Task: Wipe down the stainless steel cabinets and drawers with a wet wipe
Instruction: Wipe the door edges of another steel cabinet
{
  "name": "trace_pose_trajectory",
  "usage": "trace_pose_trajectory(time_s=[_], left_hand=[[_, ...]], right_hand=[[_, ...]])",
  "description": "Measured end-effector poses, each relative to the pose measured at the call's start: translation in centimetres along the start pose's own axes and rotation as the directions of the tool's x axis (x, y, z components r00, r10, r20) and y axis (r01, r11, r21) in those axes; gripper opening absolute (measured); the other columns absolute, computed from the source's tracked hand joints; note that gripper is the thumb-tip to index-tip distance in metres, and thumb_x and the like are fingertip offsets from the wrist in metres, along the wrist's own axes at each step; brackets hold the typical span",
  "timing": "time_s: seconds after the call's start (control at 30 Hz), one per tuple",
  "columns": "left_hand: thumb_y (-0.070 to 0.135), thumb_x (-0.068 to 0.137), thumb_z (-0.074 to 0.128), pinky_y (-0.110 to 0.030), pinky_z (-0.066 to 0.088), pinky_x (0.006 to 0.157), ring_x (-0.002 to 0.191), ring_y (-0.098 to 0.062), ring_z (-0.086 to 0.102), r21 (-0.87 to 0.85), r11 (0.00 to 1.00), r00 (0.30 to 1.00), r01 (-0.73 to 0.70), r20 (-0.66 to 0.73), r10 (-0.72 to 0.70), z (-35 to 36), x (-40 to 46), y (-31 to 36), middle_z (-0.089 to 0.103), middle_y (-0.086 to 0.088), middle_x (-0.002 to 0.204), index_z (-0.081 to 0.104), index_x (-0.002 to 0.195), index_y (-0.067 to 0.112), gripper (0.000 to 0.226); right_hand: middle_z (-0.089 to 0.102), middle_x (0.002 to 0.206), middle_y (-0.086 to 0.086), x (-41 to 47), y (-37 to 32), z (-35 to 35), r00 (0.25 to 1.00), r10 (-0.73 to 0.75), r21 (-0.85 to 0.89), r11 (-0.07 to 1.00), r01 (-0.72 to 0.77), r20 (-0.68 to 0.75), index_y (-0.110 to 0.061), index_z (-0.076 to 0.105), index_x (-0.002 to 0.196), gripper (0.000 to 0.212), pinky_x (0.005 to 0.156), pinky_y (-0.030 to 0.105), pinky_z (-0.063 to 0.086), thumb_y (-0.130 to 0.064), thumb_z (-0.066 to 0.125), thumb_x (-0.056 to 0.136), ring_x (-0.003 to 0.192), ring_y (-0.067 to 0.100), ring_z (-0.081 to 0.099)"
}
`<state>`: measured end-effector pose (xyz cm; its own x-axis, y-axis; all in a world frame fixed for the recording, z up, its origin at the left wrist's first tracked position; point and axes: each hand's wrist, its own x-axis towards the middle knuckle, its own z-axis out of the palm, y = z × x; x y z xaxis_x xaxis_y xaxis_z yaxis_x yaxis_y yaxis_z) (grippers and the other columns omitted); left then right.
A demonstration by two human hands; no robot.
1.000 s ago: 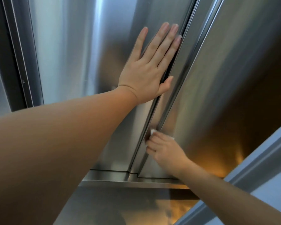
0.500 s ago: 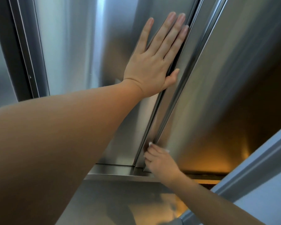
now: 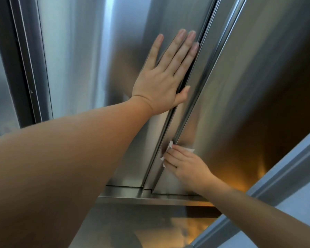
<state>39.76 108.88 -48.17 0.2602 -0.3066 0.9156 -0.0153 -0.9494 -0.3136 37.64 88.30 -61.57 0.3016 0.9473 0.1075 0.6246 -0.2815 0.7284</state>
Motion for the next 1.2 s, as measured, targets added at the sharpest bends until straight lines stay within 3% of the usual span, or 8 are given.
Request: trace_pose_trajectory(time_s=[0.17,0.33,0.47,0.57,0.67,0.83,1.03,1.2], left_hand=[[0.046,0.093,0.031,-0.054,-0.003,0.119,0.150,-0.031,0.013,-0.025,1.000,1.000,-0.006,0.002,0.006,0.0,0.0,-0.1,0.016,-0.016,0.162,0.015,0.155,0.004,0.077],[0.045,0.094,0.032,-0.053,-0.001,0.121,0.151,-0.029,0.014,-0.029,1.000,1.000,0.001,0.022,0.000,-0.6,0.2,0.0,0.018,-0.015,0.162,0.020,0.155,0.004,0.074],[0.046,0.093,0.037,-0.053,0.003,0.122,0.151,-0.028,0.013,-0.049,0.999,0.999,0.000,0.035,0.002,-1.0,0.2,-0.2,0.017,-0.013,0.162,0.021,0.155,0.006,0.075],[0.041,0.088,0.046,-0.056,0.010,0.121,0.150,-0.029,0.017,-0.101,0.995,0.999,0.026,0.039,-0.022,-1.8,0.5,0.0,0.019,-0.014,0.162,0.025,0.154,0.006,0.078],[0.037,0.087,0.046,-0.061,0.013,0.118,0.150,-0.030,0.017,-0.153,0.987,0.999,0.045,0.015,-0.043,-2.9,2.7,-0.2,0.018,-0.017,0.161,0.023,0.154,0.004,0.078],[0.043,0.093,0.039,-0.059,0.010,0.119,0.151,-0.029,0.014,-0.113,0.984,0.989,0.140,-0.039,-0.145,-4.0,12.7,-2.8,0.017,-0.019,0.161,0.017,0.154,0.000,0.077],[0.043,0.094,0.032,-0.058,0.004,0.120,0.151,-0.029,0.006,-0.062,0.995,0.996,0.079,-0.048,-0.082,-3.3,14.5,-4.4,0.010,-0.020,0.162,0.013,0.154,-0.002,0.078],[0.043,0.093,0.034,-0.057,0.004,0.120,0.151,-0.029,0.006,-0.073,0.995,0.995,0.074,-0.064,-0.078,-3.1,14.5,-4.4,0.012,-0.019,0.162,0.016,0.154,-0.001,0.077]], right_hand=[[0.068,0.118,0.009,0.7,6.6,-5.1,0.986,-0.002,-0.043,0.999,-0.005,-0.164,-0.013,0.073,0.110,0.037,0.115,0.045,0.025,-0.011,0.043,0.088,0.118,0.028,0.060],[0.068,0.113,0.015,1.9,13.2,-10.8,0.918,0.090,-0.069,0.990,-0.125,-0.386,-0.005,0.072,0.102,0.019,0.109,0.047,0.040,-0.009,0.055,0.098,0.113,0.031,0.062],[0.064,0.117,0.022,3.0,19.0,-16.0,0.867,0.196,-0.078,0.963,-0.260,-0.459,0.001,0.069,0.101,0.016,0.106,0.050,0.041,-0.010,0.058,0.096,0.120,0.037,0.057],[0.057,0.127,0.028,4.9,22.5,-19.5,0.762,0.364,0.029,0.910,-0.414,-0.536,0.009,0.064,0.101,0.018,0.110,0.048,0.038,-0.006,0.055,0.098,0.130,0.041,0.048],[0.043,0.144,0.028,6.2,24.2,-21.7,0.712,0.483,0.150,0.865,-0.480,-0.510,0.014,0.058,0.109,0.021,0.117,0.043,0.027,-0.002,0.049,0.100,0.140,0.040,0.034],[0.040,0.147,0.026,6.7,26.7,-24.1,0.753,0.446,0.163,0.891,-0.423,-0.484,0.012,0.060,0.104,0.015,0.117,0.047,0.029,0.000,0.053,0.098,0.141,0.039,0.032],[0.027,0.157,0.006,8.5,27.6,-25.5,0.591,0.631,0.392,0.776,-0.495,-0.502,0.003,0.041,0.142,0.042,0.114,0.008,0.004,-0.005,0.039,0.102,0.145,0.007,0.014],[0.033,0.154,0.016,8.9,26.4,-24.0,0.548,0.703,0.468,0.711,-0.525,-0.454,0.009,0.048,0.136,0.038,0.121,0.026,0.013,0.000,0.043,0.100,0.147,0.025,0.022]])
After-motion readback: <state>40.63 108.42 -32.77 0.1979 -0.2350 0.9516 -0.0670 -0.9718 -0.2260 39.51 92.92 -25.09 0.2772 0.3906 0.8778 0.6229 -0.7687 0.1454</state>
